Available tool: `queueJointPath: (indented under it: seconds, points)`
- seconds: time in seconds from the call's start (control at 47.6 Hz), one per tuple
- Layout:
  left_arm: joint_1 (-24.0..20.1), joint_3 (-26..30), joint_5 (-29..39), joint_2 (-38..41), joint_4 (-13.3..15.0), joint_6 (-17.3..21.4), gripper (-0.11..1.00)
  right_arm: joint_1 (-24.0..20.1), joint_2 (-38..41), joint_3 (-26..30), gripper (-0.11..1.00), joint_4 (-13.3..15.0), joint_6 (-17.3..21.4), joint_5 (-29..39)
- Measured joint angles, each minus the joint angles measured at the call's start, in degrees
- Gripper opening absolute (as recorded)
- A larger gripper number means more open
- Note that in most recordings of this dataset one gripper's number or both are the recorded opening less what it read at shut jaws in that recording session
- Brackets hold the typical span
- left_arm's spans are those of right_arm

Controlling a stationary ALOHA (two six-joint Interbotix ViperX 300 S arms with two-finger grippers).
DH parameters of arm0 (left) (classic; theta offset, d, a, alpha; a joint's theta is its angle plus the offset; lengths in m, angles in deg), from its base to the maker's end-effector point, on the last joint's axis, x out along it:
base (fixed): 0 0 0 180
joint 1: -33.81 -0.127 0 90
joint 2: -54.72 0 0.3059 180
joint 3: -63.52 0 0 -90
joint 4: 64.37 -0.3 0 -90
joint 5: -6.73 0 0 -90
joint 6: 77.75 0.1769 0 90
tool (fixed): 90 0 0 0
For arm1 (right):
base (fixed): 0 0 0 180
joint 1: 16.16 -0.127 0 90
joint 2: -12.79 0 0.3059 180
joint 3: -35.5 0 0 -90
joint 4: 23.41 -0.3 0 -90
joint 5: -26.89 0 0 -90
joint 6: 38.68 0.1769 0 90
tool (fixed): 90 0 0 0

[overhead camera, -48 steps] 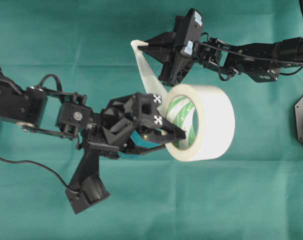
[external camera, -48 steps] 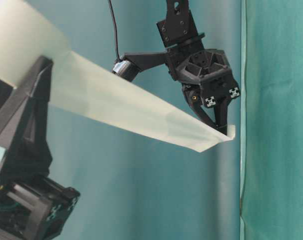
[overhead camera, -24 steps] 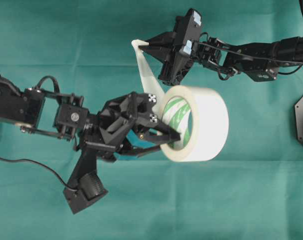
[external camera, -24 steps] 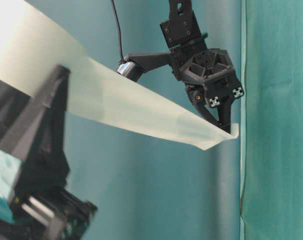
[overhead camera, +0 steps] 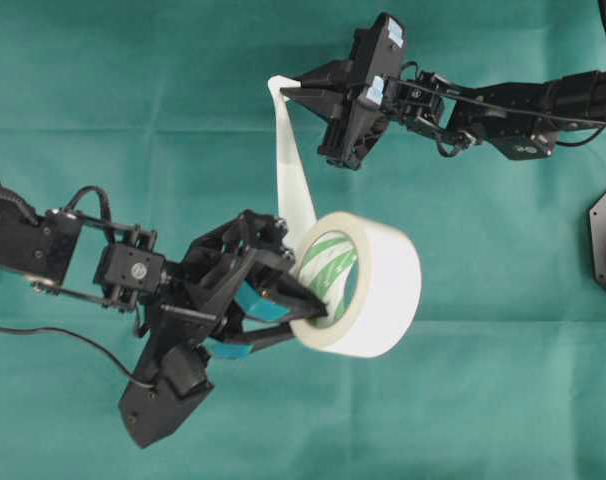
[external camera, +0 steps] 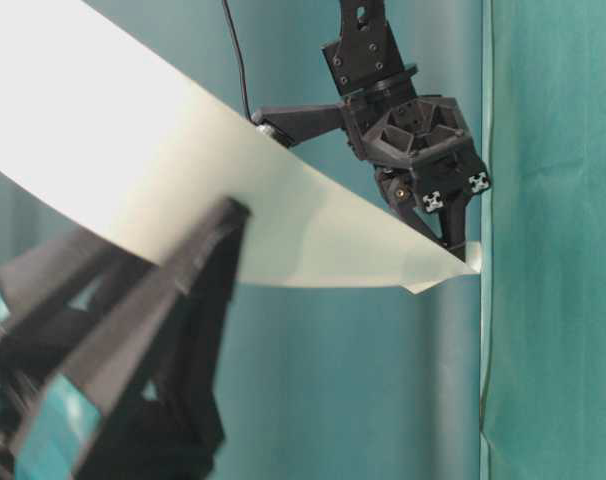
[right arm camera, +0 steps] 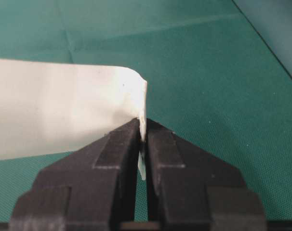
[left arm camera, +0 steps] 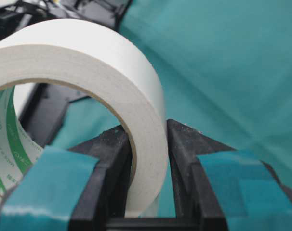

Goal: Peel off the duct tape with your right arm.
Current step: 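Hold the peeled strip taut between both grippers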

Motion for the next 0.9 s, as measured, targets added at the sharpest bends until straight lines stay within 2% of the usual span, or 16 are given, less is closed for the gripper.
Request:
queueJointPath:
  seconds: [0.294,0.589,0.757,0.904]
  points:
    - [1.0,-2.5,3.2,-0.9,0.0,-9.0,0.2,0.2,0.1,0.0,-0.09,0.0,-0.1,0.2]
    - [1.5,-4.0,12.7,-1.2,0.0,-13.2,0.2,1.0,0.1,0.0,-0.09,-0.1,-0.1,0.3]
    - [1.5,-4.0,17.9,-1.2,0.0,-17.1,0.2,1.1,0.1,-0.1,-0.09,-0.1,-0.1,1.0]
    - [1.0,-4.6,20.7,-1.3,0.0,-19.2,0.2,1.3,0.0,-0.3,-0.09,-0.1,-0.2,1.8]
